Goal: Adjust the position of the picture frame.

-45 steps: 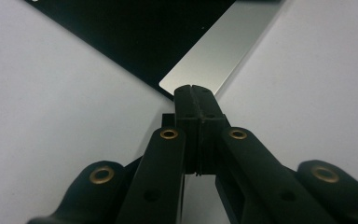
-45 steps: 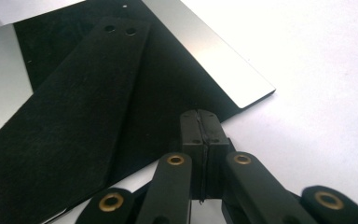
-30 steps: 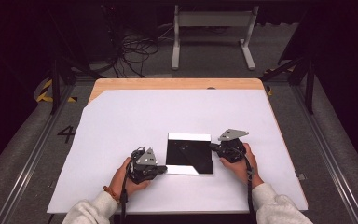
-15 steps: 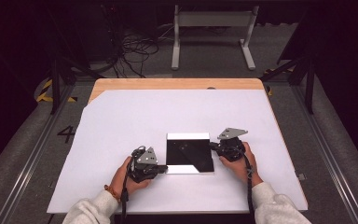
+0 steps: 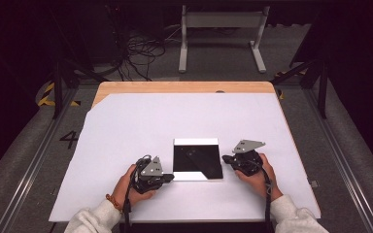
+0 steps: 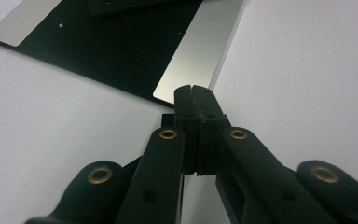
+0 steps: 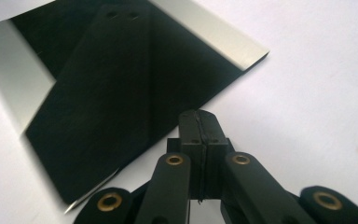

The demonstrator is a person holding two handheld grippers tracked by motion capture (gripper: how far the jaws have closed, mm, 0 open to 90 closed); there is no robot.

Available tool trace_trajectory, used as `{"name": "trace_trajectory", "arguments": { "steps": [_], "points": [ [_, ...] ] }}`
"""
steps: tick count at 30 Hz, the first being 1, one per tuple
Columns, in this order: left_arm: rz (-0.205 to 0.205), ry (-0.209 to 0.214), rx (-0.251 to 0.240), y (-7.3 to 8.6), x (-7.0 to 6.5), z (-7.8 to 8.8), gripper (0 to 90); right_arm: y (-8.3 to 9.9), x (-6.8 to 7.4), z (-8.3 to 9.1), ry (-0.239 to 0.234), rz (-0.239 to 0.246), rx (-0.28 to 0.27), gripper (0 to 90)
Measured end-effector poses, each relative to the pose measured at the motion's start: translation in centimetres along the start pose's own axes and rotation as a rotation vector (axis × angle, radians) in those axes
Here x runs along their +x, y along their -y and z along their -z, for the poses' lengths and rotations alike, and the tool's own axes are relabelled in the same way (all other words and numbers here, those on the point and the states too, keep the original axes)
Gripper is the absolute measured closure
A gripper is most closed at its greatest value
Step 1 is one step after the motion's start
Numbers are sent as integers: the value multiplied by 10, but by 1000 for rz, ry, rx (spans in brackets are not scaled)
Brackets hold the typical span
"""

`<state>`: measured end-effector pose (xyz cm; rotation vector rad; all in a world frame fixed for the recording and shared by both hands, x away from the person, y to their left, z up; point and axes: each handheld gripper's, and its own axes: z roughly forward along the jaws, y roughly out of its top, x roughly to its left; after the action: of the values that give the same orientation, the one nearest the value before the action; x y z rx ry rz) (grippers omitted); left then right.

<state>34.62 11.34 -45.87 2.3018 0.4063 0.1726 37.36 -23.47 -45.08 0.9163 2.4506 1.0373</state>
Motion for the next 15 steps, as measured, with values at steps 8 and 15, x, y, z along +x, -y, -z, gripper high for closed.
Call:
{"name": "trace_trajectory", "arguments": {
  "steps": [8,15],
  "points": [
    [-19,23,20,-1,-3,-3,894,21,16,23,-63,-1,2,900],
    [-28,16,20,0,-8,-2,893,30,29,33,-87,29,-7,900]
  ]
}}
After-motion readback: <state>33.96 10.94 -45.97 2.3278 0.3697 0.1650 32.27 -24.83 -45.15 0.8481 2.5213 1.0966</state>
